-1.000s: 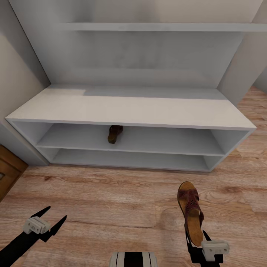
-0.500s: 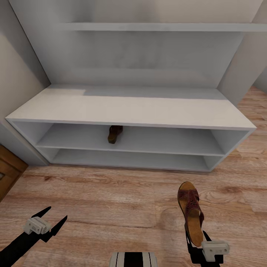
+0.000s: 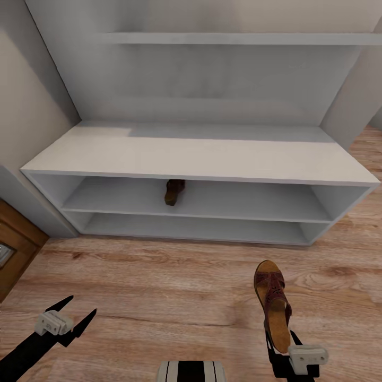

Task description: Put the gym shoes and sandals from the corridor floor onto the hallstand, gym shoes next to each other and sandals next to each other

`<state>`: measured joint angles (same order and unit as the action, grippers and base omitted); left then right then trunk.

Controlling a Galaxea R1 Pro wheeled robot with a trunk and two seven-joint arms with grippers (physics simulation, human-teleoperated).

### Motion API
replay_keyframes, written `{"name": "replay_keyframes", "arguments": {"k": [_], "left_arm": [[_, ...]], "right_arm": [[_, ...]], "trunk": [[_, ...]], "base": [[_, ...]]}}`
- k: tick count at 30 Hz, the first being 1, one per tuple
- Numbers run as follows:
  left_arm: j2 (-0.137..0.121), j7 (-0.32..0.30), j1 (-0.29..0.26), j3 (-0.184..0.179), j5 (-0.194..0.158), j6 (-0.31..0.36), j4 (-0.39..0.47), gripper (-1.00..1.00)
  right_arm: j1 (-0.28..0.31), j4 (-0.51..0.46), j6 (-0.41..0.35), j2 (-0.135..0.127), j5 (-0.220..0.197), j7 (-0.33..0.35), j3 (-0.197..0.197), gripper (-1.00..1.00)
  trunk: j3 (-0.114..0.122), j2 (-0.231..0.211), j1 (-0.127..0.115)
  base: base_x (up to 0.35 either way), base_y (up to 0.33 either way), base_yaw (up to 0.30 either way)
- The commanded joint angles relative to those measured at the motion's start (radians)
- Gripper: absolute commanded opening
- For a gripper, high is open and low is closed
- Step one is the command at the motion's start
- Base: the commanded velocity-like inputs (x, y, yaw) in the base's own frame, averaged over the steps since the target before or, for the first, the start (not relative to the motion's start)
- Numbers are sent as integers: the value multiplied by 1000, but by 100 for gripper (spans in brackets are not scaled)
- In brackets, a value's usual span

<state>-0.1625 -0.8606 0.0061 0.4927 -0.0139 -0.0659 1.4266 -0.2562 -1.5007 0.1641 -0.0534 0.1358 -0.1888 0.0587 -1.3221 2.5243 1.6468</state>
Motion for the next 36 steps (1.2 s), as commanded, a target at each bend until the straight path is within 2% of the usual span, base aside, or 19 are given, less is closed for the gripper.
{"name": "replay_keyframes", "arguments": {"k": [1,18,27,36], "left_arm": [[0,0,0,0,0,0,0,100],[-2,-2,0,10,-6,-10,1,100],[-1,-9,1,11,-8,-29,12,100],[3,-69,-12,3,-23,-28,123,100]], "right_arm": [[0,0,0,0,0,0,0,-100],[0,0,0,0,2,0,1,-100],[-1,-3,1,0,2,0,1,-100],[-3,-9,1,1,3,-2,1,-100]], "trunk": [[0,0,0],[0,0,0],[0,0,0],[0,0,0]], "base": [[0,89,0],[-5,21,0],[-180,1,0],[-59,0,0]]}}
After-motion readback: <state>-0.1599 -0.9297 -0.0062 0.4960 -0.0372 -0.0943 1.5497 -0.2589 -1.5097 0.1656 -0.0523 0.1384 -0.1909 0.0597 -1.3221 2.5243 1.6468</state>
